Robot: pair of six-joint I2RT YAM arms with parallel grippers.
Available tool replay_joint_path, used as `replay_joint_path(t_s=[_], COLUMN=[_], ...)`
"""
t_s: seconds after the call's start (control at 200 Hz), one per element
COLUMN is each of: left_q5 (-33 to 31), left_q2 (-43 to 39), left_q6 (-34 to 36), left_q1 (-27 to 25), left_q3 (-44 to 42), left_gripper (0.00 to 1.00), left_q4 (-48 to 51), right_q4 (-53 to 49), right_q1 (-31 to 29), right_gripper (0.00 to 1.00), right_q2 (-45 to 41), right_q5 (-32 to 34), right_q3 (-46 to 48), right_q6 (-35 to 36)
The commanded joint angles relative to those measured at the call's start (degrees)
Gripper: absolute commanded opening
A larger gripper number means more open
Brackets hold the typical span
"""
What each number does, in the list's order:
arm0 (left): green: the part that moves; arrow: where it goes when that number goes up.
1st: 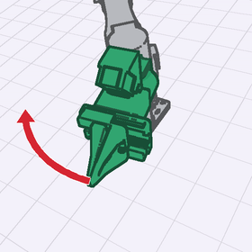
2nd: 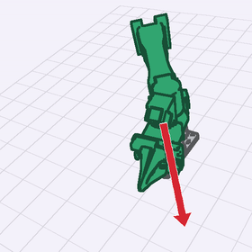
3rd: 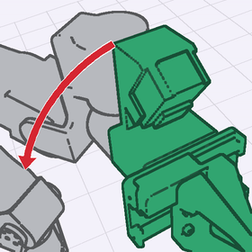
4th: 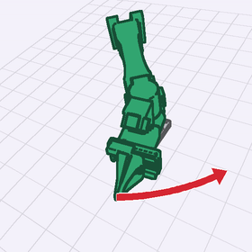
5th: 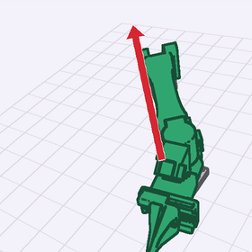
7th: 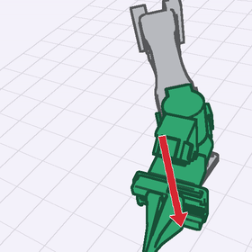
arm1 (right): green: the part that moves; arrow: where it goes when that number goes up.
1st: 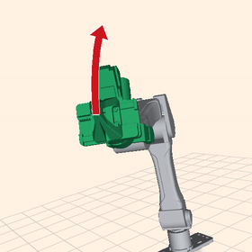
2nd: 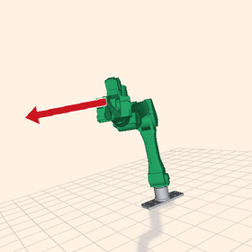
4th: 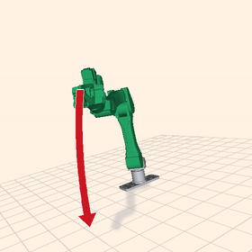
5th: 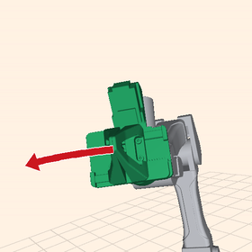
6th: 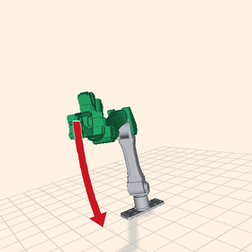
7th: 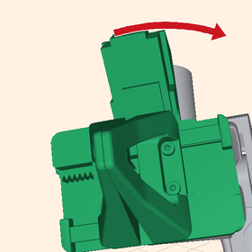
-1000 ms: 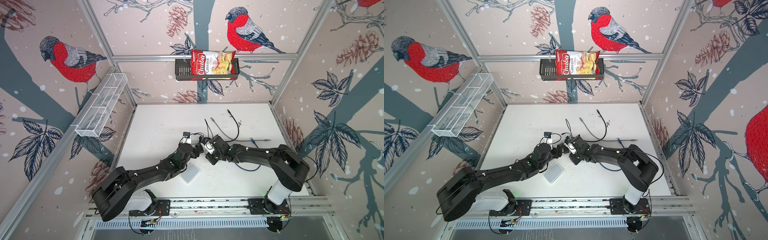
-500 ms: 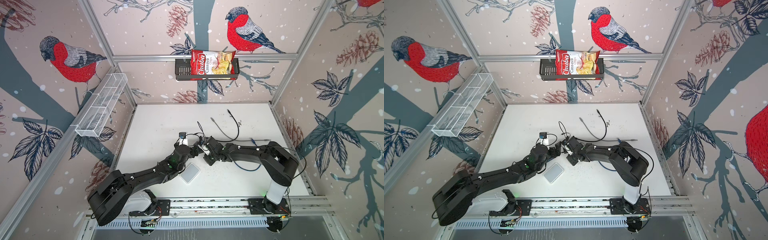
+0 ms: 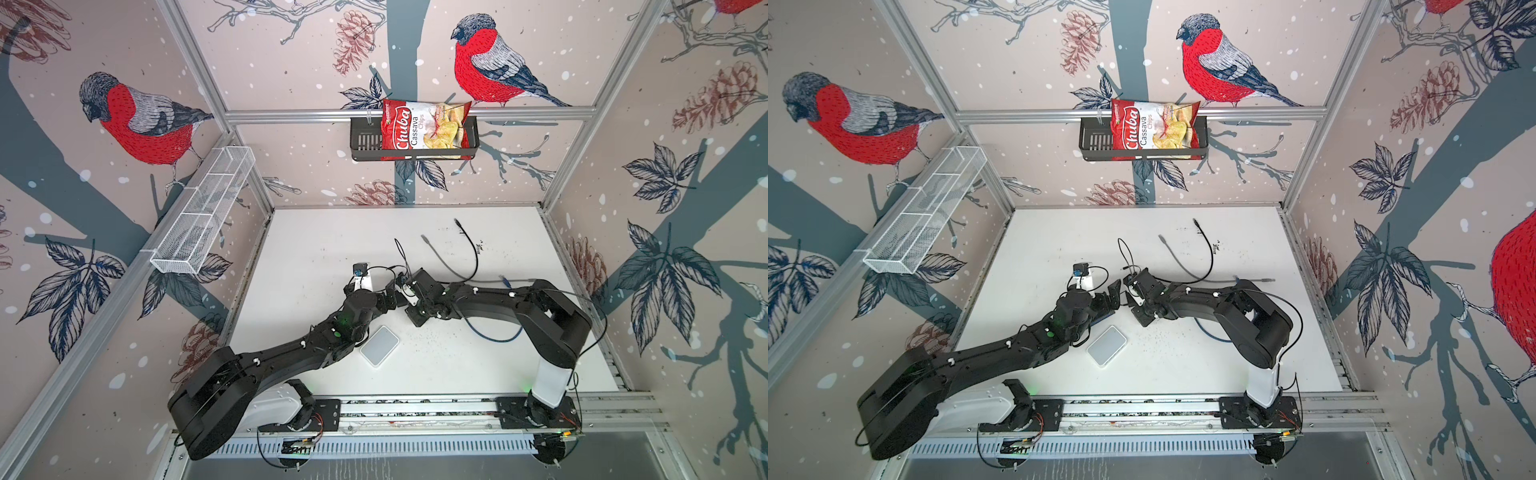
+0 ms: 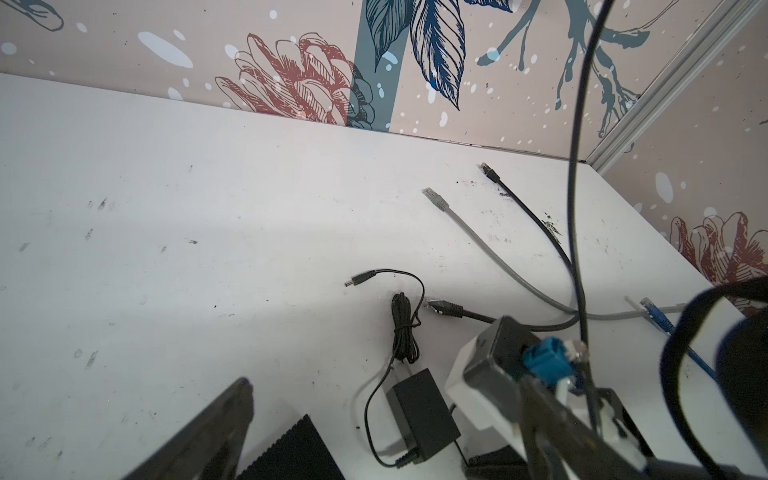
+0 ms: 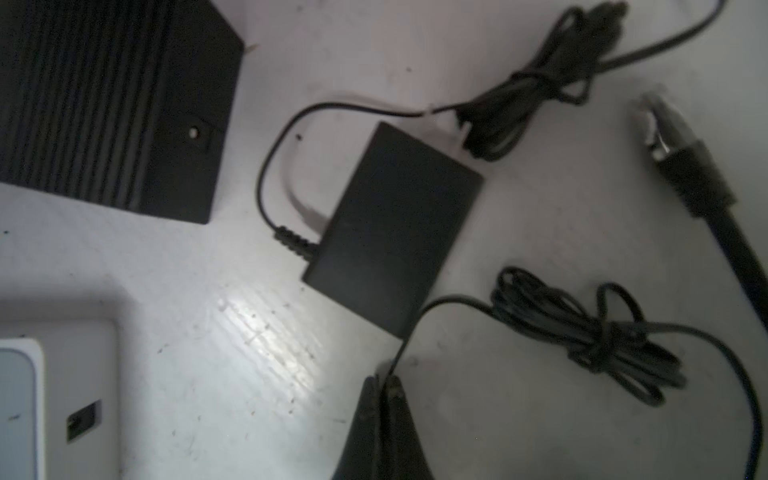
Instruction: Insert the plug into the switch port
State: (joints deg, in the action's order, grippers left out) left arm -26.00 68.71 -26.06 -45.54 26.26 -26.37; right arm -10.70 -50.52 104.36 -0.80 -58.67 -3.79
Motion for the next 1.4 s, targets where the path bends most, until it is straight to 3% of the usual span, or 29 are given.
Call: replay_joint_path(t_s=[0.0,0.16,0.275,0.385,0.505,0.705,1.071,1.396], left_q5=[0.48,5.58,12.81,18.76,19.03,17.58,21.33,21.24], left_q2=[-0.3,0.58,2.39,5.01,7.98,15.31,22.75,24.51], left_q6=[1.65,3.73,8.09,7.93,8.22,9.04,5.68,4.79], left_q1=[0.2,0.19,0.19,-0.06,-1.99,-5.67,-5.65,-5.7], left_q3=[-0.15,-0.01,-0.03,1.9,2.88,7.26,11.85,13.54], left_gripper=[0.96,0.96,0.95,0.92,0.89,0.85,0.73,0.72], left_q4=[-2.12,-3.71,-7.36,-7.77,-9.88,-10.55,-15.69,-16.82], right_q4=[3.14,15.19,23.39,30.33,36.86,37.25,38.0,36.96], right_q1=[3.49,8.26,9.7,10.77,12.15,12.55,12.84,13.2], right_gripper=[0.01,0.01,0.01,0.01,0.01,0.01,0.01,0.02], right_q2=[-3.56,-11.63,-16.36,-19.24,-21.39,-22.49,-25.12,-26.01], right_q5=[-5.82,-10.97,-10.71,-9.37,-9.23,-7.91,-5.68,-4.26], right_q3=[2.65,9.6,13.54,16.5,19.33,19.46,21.89,22.3], right_q6=[-6.67,-15.14,-20.66,-25.47,-29.78,-30.06,-29.61,-28.38])
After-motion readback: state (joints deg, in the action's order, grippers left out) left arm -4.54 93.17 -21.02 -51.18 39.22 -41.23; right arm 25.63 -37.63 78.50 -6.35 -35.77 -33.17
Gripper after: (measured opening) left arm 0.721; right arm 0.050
